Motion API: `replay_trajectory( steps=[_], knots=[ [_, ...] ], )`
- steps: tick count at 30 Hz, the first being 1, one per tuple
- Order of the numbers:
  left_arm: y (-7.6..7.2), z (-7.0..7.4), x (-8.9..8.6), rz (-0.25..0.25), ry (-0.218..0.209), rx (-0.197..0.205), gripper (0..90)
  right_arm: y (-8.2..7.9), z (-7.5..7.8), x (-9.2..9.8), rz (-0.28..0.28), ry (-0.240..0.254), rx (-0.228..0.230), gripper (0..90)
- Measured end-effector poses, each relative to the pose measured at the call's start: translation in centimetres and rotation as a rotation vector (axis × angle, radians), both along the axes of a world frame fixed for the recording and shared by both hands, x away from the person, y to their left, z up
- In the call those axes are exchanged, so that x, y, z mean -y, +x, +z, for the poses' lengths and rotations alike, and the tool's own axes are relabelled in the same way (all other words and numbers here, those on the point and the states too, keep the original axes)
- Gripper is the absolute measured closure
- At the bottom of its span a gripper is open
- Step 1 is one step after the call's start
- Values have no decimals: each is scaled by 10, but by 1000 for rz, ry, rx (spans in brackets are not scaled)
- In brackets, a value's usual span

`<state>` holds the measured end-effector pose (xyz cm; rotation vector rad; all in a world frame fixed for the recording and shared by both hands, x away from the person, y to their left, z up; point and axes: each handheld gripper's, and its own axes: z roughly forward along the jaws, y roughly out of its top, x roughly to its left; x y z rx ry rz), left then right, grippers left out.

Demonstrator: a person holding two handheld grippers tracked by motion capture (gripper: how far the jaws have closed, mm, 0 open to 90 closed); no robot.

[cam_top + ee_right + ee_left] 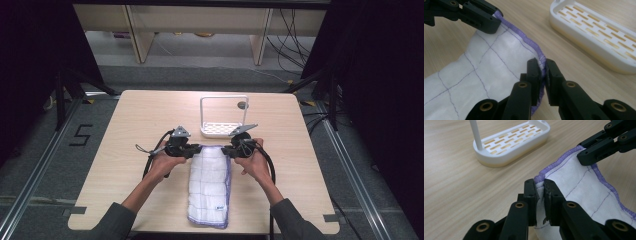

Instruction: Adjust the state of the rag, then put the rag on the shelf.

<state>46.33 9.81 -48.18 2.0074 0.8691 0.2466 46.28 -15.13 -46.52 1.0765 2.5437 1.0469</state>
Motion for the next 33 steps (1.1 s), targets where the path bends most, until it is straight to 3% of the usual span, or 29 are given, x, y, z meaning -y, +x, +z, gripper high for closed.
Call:
replay_trajectory(
  steps=[6,7,9,10,12,13,15,16,25,31,33],
  knots=[
    [-3,15,0,-8,-20,24,809,-2,9,4,-1,35,26,833],
    [-6,20,0,-6,-24,38,809,-5,14,5,-6,61,30,833],
    [-7,23,-1,-16,-26,46,809,-5,17,7,0,50,38,833],
    [-8,26,-1,-14,-32,52,809,-8,21,7,-8,74,54,834],
    [-10,30,-2,-18,-38,59,809,-8,24,9,2,55,56,834],
    [-11,32,-2,-16,-32,66,809,-11,28,9,3,71,79,834],
    [-12,35,-2,-20,-36,66,809,-12,32,9,9,65,62,834],
    [-12,37,-2,-22,-37,73,809,-13,36,9,12,63,86,834],
    [-16,52,0,-38,-34,95,809,-16,48,13,12,88,99,834],
    [-20,70,0,-42,-26,118,812,-25,64,13,35,112,133,837],
    [-22,83,1,-49,-34,121,814,-28,70,14,40,113,141,838]
  ],
)
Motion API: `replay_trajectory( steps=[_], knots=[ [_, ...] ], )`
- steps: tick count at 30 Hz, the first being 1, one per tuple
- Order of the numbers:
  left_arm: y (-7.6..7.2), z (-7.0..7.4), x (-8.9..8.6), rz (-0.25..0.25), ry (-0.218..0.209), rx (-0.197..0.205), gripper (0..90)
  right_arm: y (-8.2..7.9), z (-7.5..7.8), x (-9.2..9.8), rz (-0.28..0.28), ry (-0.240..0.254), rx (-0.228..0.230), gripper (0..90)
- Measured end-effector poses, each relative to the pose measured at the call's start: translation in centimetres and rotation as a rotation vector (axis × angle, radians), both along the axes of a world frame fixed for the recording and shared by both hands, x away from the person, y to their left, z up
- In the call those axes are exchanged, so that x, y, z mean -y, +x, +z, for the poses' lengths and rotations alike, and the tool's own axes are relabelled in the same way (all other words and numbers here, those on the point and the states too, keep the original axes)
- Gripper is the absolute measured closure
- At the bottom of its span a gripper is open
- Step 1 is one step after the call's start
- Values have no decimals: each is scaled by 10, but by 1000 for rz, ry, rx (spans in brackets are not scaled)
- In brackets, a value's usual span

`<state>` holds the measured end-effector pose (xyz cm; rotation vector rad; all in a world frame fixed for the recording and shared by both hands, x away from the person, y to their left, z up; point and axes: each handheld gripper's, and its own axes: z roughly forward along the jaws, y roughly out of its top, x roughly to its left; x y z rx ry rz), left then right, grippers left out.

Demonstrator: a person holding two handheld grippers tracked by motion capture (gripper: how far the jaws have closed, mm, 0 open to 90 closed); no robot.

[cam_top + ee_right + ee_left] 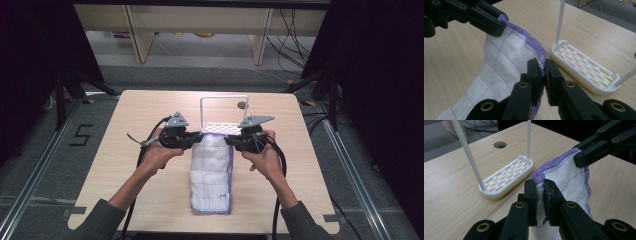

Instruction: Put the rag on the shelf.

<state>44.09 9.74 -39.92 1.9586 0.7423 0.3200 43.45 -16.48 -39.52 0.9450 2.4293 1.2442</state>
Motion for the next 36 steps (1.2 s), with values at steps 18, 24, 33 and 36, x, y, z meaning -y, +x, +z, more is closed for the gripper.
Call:
replay_trajectory(
  steps=[18,24,33,36],
  knots=[
    [15,84,5,-6,10,23,822,12,85,12,-8,18,21,841],
    [28,112,8,19,4,45,823,22,108,14,-16,29,51,841],
    [59,140,19,70,2,83,823,52,136,20,-79,49,113,841],
    [66,145,22,80,3,89,822,62,141,22,-90,64,112,841]
  ],
)
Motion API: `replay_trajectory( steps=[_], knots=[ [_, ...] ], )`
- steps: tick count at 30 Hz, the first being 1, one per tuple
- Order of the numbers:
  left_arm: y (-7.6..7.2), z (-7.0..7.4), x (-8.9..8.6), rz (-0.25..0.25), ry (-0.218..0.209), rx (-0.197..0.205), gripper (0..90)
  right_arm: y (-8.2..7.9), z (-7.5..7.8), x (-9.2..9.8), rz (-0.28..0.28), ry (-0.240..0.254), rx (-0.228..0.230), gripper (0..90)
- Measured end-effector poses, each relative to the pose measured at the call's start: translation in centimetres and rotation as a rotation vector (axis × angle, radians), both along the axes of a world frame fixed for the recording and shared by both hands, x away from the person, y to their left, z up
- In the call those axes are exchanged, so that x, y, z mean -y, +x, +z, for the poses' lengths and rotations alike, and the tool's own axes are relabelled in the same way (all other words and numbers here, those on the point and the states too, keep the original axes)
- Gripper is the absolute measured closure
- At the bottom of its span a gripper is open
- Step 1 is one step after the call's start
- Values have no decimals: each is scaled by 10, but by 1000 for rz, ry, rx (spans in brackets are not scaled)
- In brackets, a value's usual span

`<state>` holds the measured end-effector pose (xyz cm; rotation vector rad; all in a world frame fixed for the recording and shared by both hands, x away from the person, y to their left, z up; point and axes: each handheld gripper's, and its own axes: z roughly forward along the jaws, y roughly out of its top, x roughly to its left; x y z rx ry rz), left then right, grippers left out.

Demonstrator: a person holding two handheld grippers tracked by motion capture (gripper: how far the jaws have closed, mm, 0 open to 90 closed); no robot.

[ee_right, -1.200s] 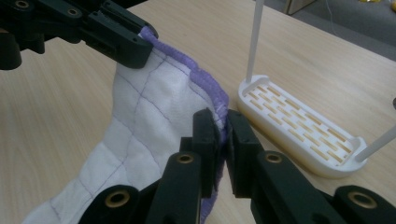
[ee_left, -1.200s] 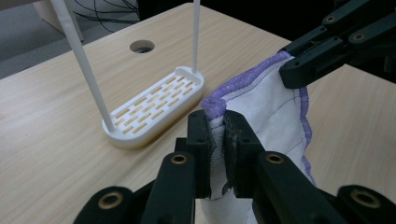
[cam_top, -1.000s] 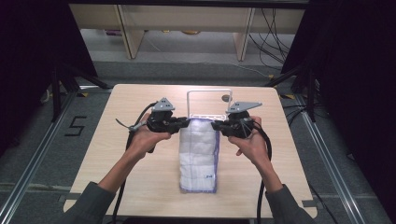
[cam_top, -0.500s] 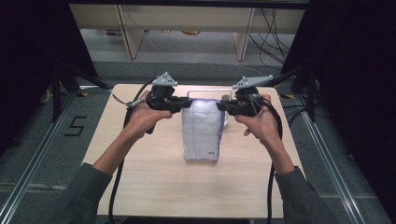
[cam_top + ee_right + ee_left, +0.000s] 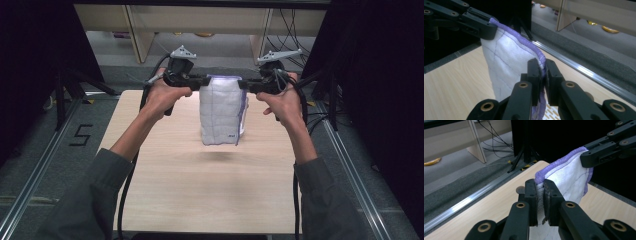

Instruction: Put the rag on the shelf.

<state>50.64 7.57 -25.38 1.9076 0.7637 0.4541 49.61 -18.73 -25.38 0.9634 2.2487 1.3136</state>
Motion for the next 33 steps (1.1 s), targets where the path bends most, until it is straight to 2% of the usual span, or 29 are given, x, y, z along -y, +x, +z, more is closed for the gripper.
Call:
replay_trajectory(
  steps=[1,2,4,6,8,11,14,15,16,20,21,22,24,29,31,33],
  knots=[
    [3,2,1,9,-11,11,822,2,1,1,-11,2,2,841],
    [7,2,3,11,-44,13,822,9,3,4,-14,7,11,841],
    [8,4,5,22,-43,15,822,10,3,4,-29,16,-2,841],
    [14,6,8,24,-51,19,821,20,4,6,-40,20,19,841],
    [16,6,9,28,-57,18,821,22,5,7,-57,20,11,841],
    [25,7,11,40,-57,30,821,33,8,8,-78,32,3,841],
    [30,7,11,50,-58,34,821,37,9,7,-78,36,18,841],
    [33,6,11,55,-70,30,820,39,10,7,-81,38,9,841],
    [37,6,11,63,-62,29,820,44,11,6,-87,39,14,840],
    [44,6,10,79,-90,33,820,51,12,5,-104,49,10,840],
    [46,5,10,87,-91,37,819,54,12,4,-105,48,21,840],
    [48,5,11,94,-82,40,818,56,13,3,-109,55,8,840],
    [50,6,11,93,-71,51,816,62,14,0,-125,43,29,839],
    [59,5,13,129,-78,63,809,71,14,-2,-144,56,4,839],
    [66,0,16,146,-98,58,809,77,12,-2,-161,55,-12,838],
    [69,-3,17,153,-97,59,810,82,8,-2,-175,55,-18,838]
  ],
)
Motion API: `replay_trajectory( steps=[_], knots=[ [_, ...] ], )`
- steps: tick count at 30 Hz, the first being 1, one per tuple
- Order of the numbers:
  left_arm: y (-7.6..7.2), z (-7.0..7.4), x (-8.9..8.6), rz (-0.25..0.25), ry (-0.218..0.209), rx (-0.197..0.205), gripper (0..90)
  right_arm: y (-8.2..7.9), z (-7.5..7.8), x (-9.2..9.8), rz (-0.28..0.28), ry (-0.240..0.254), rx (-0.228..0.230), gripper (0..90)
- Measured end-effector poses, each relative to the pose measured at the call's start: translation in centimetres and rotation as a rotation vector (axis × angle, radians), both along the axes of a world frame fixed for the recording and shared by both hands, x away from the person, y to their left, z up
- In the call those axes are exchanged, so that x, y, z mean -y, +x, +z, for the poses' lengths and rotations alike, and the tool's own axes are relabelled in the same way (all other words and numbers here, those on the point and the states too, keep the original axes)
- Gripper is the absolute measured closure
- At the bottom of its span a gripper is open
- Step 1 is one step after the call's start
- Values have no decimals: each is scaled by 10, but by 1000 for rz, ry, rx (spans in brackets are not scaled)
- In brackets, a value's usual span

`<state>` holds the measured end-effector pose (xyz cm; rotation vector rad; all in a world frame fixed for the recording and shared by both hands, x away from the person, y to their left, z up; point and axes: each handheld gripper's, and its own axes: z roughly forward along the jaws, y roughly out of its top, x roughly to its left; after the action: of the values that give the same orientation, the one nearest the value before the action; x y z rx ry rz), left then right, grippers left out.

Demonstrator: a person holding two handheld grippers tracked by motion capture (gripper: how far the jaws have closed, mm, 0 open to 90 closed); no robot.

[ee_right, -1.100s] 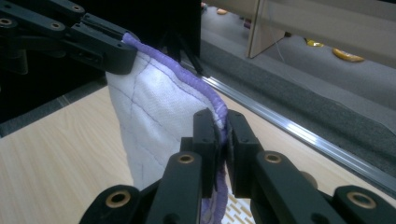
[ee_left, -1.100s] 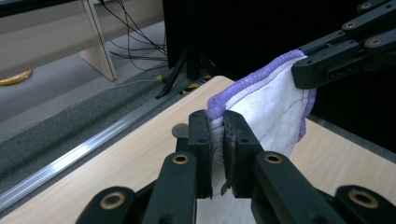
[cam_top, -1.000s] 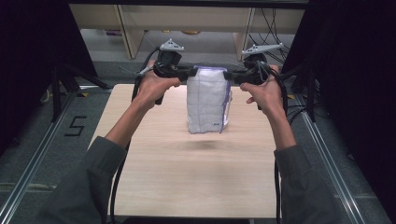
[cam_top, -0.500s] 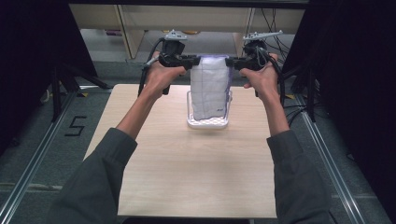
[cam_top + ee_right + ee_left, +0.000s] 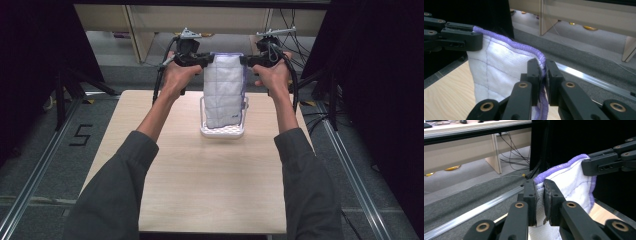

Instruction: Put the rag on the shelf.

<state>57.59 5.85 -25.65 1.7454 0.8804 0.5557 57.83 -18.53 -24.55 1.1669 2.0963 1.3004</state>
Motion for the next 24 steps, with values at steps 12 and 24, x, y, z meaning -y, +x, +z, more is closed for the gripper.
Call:
replay_trajectory(
  steps=[12,24],
  knots=[
    [34,-33,5,61,33,-30,807,36,-31,-8,-40,-25,-31,837],
    [47,-65,5,64,49,-87,787,49,-63,-12,-69,-62,-104,829]
  ],
)
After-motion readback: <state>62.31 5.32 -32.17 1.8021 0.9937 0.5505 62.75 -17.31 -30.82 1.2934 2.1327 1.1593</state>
